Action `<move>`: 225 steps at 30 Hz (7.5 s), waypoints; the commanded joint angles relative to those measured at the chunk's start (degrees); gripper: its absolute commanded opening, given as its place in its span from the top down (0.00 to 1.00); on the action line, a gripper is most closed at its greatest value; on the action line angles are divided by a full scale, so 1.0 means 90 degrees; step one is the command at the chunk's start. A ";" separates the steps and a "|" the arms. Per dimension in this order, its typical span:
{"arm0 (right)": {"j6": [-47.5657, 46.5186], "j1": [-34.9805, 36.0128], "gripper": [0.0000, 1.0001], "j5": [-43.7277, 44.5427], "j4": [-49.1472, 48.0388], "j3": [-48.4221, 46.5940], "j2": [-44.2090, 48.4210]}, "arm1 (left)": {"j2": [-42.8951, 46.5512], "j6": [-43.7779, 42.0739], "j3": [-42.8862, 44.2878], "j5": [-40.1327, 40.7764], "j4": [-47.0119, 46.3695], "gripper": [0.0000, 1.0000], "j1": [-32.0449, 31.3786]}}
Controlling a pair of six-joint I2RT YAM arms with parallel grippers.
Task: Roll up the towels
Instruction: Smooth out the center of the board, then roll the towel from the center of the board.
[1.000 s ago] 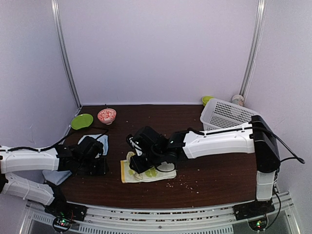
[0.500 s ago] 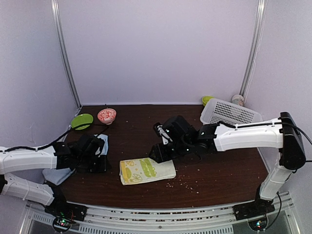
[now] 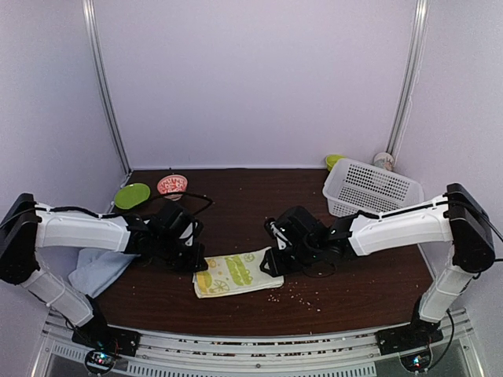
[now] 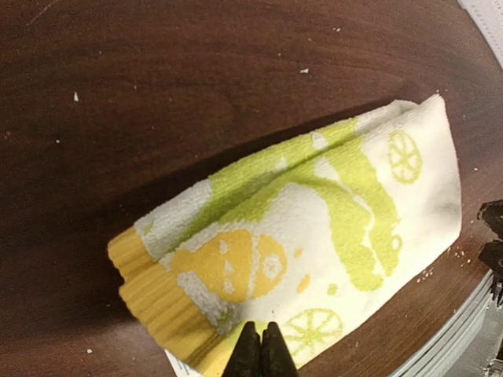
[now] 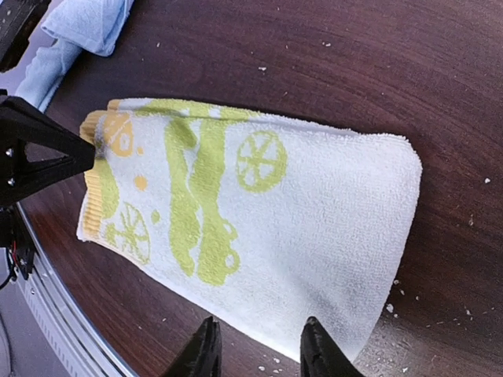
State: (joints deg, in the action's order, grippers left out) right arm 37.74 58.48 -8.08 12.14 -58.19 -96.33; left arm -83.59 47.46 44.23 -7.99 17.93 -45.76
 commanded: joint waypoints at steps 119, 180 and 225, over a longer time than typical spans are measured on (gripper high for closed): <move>-0.0514 -0.1410 1.00 0.0438 0.1347 0.1078 0.0942 | -0.1152 -0.1285 0.1734 -0.0311 0.0349 0.64 -0.0288; -0.0507 -0.0584 1.00 -0.0054 0.1194 -0.0468 -0.0425 | -0.2886 -0.1011 0.2206 -0.0929 -0.0328 1.00 -0.0814; -0.0237 -0.0858 0.46 -0.0870 -0.0868 0.1124 -0.0285 | -0.3526 -0.0951 0.4470 -0.1906 -0.0385 1.00 -0.0766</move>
State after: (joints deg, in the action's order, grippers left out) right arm 35.33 51.51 -17.43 2.31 -49.82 -99.00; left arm -113.54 38.11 81.47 -21.96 17.39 -52.88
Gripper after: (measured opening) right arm 0.543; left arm 0.001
